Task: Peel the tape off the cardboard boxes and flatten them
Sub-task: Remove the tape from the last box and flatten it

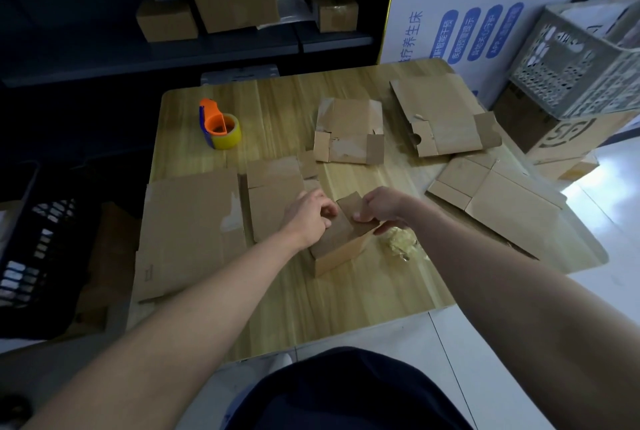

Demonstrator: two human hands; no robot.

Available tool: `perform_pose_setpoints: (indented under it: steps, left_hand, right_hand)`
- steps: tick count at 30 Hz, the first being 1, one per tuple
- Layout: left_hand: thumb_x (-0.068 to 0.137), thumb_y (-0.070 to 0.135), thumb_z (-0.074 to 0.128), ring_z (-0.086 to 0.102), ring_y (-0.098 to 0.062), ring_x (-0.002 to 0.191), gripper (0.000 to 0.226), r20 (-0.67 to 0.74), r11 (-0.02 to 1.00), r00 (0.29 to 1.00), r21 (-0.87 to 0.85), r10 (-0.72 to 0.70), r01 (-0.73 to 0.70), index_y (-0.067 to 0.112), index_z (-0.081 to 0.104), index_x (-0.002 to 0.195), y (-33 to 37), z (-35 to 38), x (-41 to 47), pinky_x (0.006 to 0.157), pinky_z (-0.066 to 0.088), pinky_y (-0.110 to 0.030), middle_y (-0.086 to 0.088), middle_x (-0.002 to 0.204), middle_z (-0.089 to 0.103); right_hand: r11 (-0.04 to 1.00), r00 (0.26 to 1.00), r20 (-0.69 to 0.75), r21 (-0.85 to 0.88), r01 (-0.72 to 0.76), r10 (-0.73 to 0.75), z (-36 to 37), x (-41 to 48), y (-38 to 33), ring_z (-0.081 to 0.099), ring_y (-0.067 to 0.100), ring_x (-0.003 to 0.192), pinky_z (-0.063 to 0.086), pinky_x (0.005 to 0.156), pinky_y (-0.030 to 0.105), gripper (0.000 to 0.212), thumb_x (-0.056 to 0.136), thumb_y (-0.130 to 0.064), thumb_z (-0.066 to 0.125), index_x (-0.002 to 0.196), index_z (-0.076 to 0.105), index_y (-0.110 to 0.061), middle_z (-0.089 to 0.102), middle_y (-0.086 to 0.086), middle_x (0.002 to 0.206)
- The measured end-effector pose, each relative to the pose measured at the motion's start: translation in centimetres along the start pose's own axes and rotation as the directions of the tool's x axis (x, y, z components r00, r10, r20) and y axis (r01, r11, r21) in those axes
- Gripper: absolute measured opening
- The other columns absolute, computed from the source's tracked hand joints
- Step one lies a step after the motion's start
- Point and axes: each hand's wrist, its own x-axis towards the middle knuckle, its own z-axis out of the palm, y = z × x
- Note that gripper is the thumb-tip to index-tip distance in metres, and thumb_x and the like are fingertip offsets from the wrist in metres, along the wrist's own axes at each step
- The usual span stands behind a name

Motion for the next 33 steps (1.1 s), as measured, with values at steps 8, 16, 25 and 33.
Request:
perform_pose_setpoints:
  steps: [8, 16, 25, 33]
  left_hand:
    - [0.086, 0.016, 0.065, 0.047, -0.018, 0.11, 0.007, 0.032, 1.0, 0.999, 0.016, 0.003, -0.004, 0.021, 0.064, 0.091, 0.0, 0.0, 0.2, 0.098, 0.039, -0.038, 0.008, 0.101, 0.052]
    - [0.065, 0.037, 0.082, 0.03, -0.026, 0.13, 0.107, 0.329, 0.988, 0.934, -0.018, -0.142, 0.156, 0.038, 0.014, 0.148, 0.4, -1.5, -0.2, 0.105, 0.038, -0.049, 0.002, 0.144, 0.022]
    - [0.082, 0.049, 0.057, 0.051, -0.024, 0.083, 0.032, 0.435, 0.215, 0.779, -0.795, -0.451, 0.568, 0.018, 0.056, 0.091, -1.5, -6.3, 2.0, 0.062, 0.044, -0.03, -0.009, 0.089, 0.055]
    - [0.096, 0.035, 0.049, 0.054, -0.026, 0.108, 0.029, 0.003, 0.77, 0.858, -0.439, -0.513, 0.462, 0.015, 0.052, 0.117, -0.3, -4.5, 2.1, 0.086, 0.045, -0.035, -0.007, 0.118, 0.056]
  right_hand:
    - [1.0, 1.0, -0.024, 0.001, 0.009, -0.009, 0.4, -0.4, 0.1, 0.052, 0.025, 0.093, 0.054, 0.079, 0.036, 0.021, 0.089, -0.013, 0.064, 0.105, 0.057, -0.001, 0.051, 0.009, 0.098]
    - [0.994, 0.994, -0.109, 0.11, 0.026, -0.014, -2.0, -0.3, -1.3, 0.058, 0.029, 0.098, 0.055, 0.081, 0.048, 0.032, 0.091, -0.018, 0.062, 0.115, 0.054, 0.002, 0.058, 0.014, 0.106]
    - [0.967, 0.986, -0.081, 0.202, 0.158, -0.144, -5.6, -0.8, -0.3, 0.048, 0.022, 0.12, 0.031, 0.106, 0.047, 0.065, 0.083, -0.051, 0.063, 0.134, 0.05, -0.013, 0.054, 0.001, 0.131]
    - [0.943, 0.98, -0.121, 0.276, 0.186, -0.157, -4.9, -0.4, -1.4, 0.059, 0.022, 0.096, 0.051, 0.088, 0.041, 0.01, 0.093, -0.022, 0.059, 0.094, 0.062, -0.012, 0.06, 0.007, 0.103]
